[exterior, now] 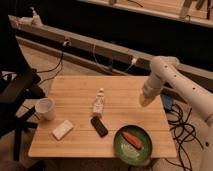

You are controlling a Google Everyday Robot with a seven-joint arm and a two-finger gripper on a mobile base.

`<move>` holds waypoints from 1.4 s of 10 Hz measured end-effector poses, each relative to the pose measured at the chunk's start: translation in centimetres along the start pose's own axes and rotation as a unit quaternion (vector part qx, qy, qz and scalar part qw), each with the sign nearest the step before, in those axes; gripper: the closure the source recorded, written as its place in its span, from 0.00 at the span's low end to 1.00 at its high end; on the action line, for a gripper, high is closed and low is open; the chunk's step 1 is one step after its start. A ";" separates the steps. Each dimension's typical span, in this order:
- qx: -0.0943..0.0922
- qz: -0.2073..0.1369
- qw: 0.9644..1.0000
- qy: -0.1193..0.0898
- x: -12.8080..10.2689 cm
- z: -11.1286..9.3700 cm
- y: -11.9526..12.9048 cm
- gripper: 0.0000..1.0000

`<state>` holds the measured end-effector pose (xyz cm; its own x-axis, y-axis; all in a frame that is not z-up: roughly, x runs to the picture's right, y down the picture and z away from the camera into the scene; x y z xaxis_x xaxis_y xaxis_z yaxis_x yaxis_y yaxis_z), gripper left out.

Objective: Move the arm in a circular motion

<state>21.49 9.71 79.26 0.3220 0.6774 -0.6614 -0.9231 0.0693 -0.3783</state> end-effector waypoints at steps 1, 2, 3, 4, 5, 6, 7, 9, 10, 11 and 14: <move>-0.010 -0.028 1.000 0.005 -0.1 0.1 2.2 1.00; -0.020 -0.059 0.998 0.008 -0.2 -0.1 4.6 1.00; -0.026 -0.082 0.996 0.009 -0.3 -0.1 6.1 1.00; -0.033 -0.117 0.993 0.011 -0.5 -0.3 8.4 1.00; -0.031 -0.135 0.990 0.010 -0.7 -0.3 9.5 1.00; -0.027 -0.150 0.988 0.006 -1.2 0.1 10.6 1.00; -0.016 -0.170 0.985 -0.001 -2.5 0.9 11.9 1.00; 0.019 -0.182 0.983 -0.011 -5.2 2.3 11.8 1.00; 0.030 -0.181 0.983 -0.015 -6.5 2.7 11.4 1.00; 0.044 -0.178 0.983 -0.023 -8.2 3.0 10.7 1.00; 0.072 -0.140 0.986 -0.048 -12.9 2.7 7.4 1.00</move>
<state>9.96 3.43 86.75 0.5540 0.6820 -0.4775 -0.8231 0.3625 -0.4372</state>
